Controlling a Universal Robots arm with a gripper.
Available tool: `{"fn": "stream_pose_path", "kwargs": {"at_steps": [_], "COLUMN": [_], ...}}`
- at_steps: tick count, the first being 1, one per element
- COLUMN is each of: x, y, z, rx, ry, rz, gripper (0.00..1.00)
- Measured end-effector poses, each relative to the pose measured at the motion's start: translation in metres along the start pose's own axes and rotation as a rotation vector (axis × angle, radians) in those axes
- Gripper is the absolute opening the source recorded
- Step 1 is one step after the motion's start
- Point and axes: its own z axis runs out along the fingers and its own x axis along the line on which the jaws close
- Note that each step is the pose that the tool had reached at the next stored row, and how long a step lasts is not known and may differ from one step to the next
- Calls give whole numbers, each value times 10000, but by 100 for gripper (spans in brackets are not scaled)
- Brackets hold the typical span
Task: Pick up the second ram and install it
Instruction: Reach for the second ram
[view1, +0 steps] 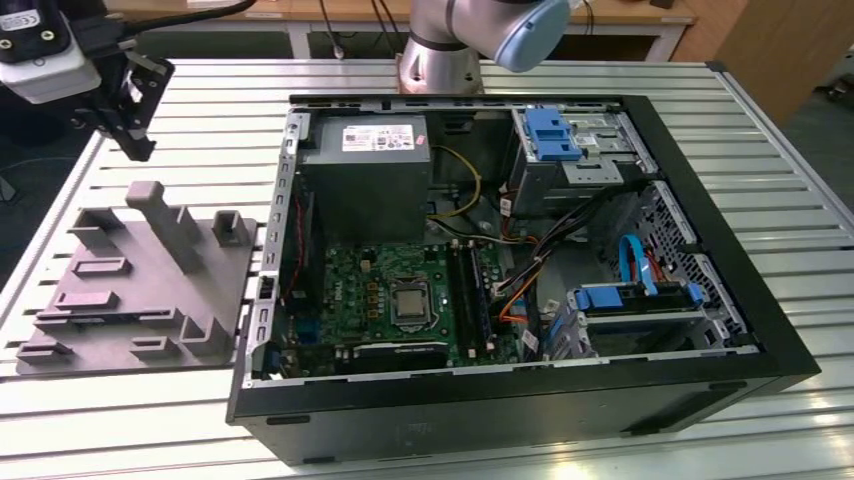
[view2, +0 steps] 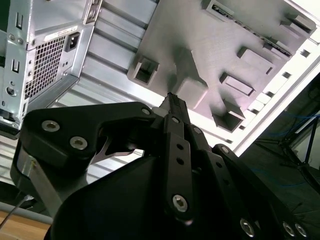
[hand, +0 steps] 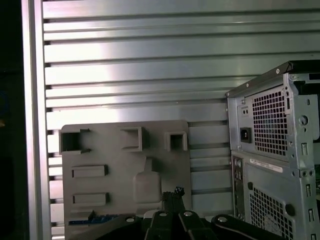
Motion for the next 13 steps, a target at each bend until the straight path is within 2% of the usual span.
{"fn": "stream_pose_path", "kwargs": {"at_steps": [13], "x": [227], "y": [-95], "z": [36], "rx": [1], "ry": [2], "rz": [-6], "gripper": [10]}}
